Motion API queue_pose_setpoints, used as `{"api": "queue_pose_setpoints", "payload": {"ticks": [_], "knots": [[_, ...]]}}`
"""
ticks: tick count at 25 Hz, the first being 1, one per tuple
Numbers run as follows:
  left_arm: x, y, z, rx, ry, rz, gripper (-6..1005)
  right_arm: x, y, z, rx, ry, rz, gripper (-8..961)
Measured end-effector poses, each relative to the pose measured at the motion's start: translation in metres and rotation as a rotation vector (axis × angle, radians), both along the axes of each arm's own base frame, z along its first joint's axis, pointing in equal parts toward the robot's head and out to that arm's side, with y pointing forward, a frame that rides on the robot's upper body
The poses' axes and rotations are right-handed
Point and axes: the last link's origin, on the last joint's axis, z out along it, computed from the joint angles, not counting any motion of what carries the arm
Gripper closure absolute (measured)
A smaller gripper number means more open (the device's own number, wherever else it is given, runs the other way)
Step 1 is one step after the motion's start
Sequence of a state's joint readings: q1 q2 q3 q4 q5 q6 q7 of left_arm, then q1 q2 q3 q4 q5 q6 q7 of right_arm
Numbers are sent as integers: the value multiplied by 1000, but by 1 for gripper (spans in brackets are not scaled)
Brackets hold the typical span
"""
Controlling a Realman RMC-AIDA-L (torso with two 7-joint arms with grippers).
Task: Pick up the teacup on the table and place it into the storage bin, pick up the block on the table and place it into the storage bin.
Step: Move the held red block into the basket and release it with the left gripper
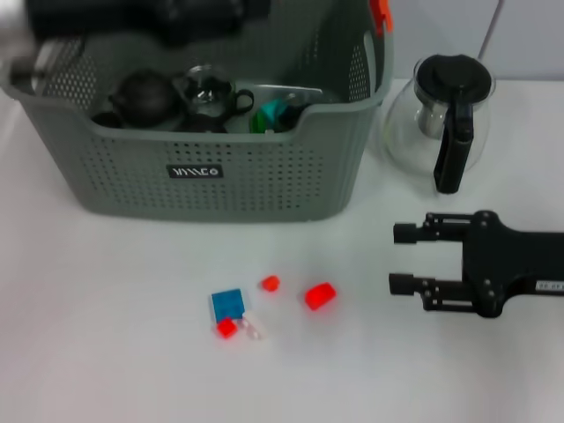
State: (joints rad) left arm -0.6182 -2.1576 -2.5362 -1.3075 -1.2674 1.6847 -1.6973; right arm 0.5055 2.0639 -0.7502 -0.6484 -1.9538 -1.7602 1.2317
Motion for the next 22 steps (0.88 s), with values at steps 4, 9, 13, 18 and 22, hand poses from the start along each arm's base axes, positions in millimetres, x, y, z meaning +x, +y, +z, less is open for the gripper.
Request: {"api": "queue_pose_setpoints", "payload": {"ticks": [4,9,13,18,22], "knots": [[16,51,-21,65,152,134,339,-1,1,-1,3,3,-1,266],[6,79,-65,135,382,229,339,-2,2,-2,7,2,-2,266],[-6,84,-86,150,499,309,340,-2,2,-2,10,2,1,266],[-15,87,-94,111,506,407,340,-2,3,-2,12,1,5,265],[-13,86,-90,99,480,445,340,-3,3,-2,12,1,6,265]]}}
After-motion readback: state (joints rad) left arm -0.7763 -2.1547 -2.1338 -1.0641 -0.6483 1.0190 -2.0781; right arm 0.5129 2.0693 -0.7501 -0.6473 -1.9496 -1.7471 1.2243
